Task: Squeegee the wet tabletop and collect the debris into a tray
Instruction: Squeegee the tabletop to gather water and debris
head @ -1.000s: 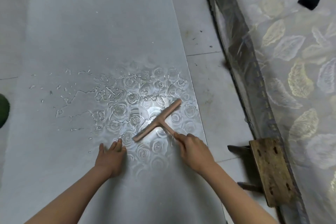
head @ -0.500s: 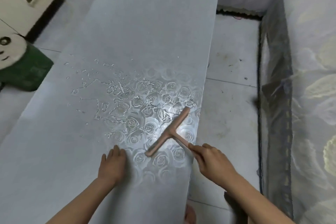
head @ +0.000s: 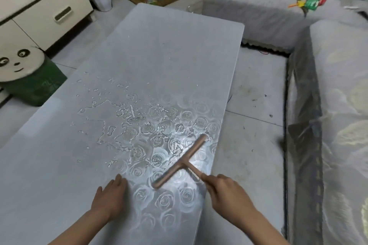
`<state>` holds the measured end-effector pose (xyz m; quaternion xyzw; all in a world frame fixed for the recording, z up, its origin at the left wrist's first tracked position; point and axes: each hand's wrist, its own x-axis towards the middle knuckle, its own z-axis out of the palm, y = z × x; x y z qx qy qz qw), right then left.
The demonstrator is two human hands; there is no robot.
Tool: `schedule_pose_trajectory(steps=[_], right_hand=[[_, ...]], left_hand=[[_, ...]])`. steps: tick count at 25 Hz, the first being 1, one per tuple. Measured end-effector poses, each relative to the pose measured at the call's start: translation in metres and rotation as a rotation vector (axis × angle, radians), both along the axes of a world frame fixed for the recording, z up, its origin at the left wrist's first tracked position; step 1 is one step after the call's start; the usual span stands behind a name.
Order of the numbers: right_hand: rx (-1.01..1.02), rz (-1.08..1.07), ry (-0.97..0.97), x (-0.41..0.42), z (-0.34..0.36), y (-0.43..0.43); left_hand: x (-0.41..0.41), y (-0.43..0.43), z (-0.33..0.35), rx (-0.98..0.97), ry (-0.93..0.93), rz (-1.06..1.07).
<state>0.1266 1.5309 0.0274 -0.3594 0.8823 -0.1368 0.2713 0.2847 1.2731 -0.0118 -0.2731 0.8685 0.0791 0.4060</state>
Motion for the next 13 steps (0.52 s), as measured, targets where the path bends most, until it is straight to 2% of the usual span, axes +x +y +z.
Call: schedule_pose_trajectory(steps=[4, 6, 10, 13], right_hand=[[-0.011, 0.063, 0.027, -0.012, 0.009, -0.05], [-0.046, 0.061, 0.007, -0.022, 0.023, -0.023], [0.128, 0.095, -0.019, -0.03, 0.03, 0.021], [0.055, 0.087, -0.027, -0.012, 0.014, -0.031]], left_hand=[[0.011, -0.014, -0.005, 0.068, -0.067, -0.021], [0.013, -0.02, -0.008, 0.045, -0.048, -0.056], [0.009, -0.035, -0.013, -0.005, -0.001, -0.146], [0.003, -0.043, -0.018, 0.013, 0.03, -0.174]])
